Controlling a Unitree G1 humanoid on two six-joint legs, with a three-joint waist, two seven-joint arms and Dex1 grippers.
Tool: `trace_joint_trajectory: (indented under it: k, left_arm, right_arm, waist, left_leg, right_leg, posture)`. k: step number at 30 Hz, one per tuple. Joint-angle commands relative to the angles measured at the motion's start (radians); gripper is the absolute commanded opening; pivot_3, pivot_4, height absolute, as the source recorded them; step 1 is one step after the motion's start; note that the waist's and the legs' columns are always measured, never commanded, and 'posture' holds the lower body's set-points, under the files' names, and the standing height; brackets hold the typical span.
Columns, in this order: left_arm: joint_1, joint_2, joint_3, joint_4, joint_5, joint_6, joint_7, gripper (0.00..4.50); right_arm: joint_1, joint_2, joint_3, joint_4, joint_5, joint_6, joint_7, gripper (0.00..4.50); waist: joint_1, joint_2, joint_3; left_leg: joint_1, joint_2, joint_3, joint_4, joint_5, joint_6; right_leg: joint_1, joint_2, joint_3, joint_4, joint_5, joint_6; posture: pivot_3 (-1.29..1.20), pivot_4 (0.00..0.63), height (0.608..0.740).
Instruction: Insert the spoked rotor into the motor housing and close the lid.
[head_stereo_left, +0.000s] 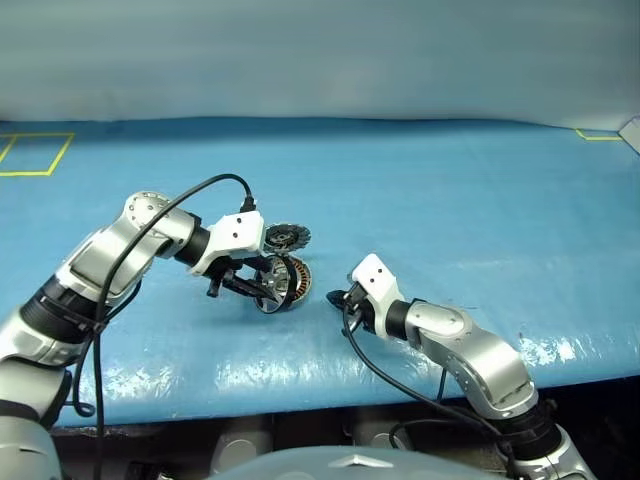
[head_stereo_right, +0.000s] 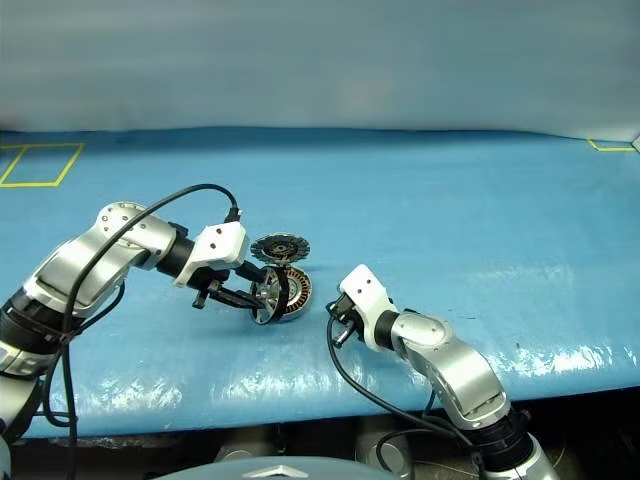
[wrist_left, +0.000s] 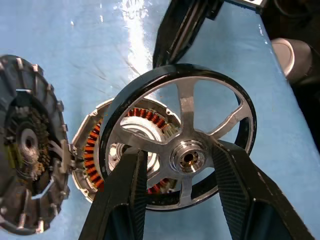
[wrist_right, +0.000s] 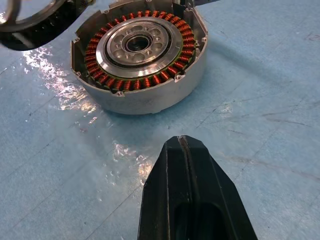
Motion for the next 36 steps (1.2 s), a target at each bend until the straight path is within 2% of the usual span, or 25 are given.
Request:
trace_joint_trajectory:
  k: [1, 9, 19, 32, 36]
  left_arm:
    - [-0.059, -0.039, -0.005, 0.056, 0.06, -0.069, -0.01, 1.7]
    - [-0.125, -0.093, -0.055, 0.185, 0.168, -0.153, -0.082, 1.7]
    - [-0.139, -0.115, -0.078, 0.251, 0.255, -0.207, -0.138, 1.7]
    - [-0.191, -0.145, -0.077, 0.283, 0.28, -0.224, -0.229, 1.7]
    - [-0.203, -0.153, -0.073, 0.297, 0.294, -0.233, -0.239, 1.7]
  right_arm:
    - [0.005, 0.013, -0.021, -0.046, 0.008, -0.024, -0.012, 0.0]
    - [0.024, 0.027, -0.025, -0.063, 0.008, -0.023, -0.035, 0.0]
    - [0.028, 0.037, -0.014, -0.067, 0.003, -0.024, -0.05, 0.0]
    - [0.023, 0.044, -0.008, -0.063, -0.002, -0.031, -0.047, 0.0]
    - [0.055, 0.043, -0.012, -0.069, 0.002, -0.112, -0.023, 0.0]
  waist:
    - [0.0, 0.0, 0.0]
    - [-0.001, 0.0, 0.0]
    - [-0.002, 0.0, 0.0]
    - [-0.002, 0.0, 0.0]
    - [-0.001, 0.0, 0.0]
  left_leg:
    - [0.0, -0.001, 0.0, 0.0, 0.0, 0.0]
    - [0.0, -0.002, 0.001, -0.001, 0.0, 0.0]
    - [0.0, -0.002, 0.0, 0.0, 0.0, 0.0]
    - [0.0, -0.002, 0.0, 0.0, 0.0, 0.0]
    - [-0.001, -0.002, 0.0, 0.0, 0.0, 0.0]
  right_leg:
    - [0.0, -0.001, 0.0, 0.0, 0.0, 0.0]
    - [0.0, -0.002, 0.001, -0.001, 0.002, 0.003]
    - [0.0, -0.002, 0.001, -0.001, 0.002, 0.004]
    - [0.0, -0.002, 0.001, -0.001, 0.002, 0.004]
    - [0.0, -0.002, 0.0, -0.001, 0.002, 0.004]
  posture:
    - [0.0, 0.15, 0.74]
    - [0.0, 0.15, 0.74]
    - [0.0, 0.15, 0.74]
    - [0.0, 0.15, 0.74]
    - [0.0, 0.15, 0.74]
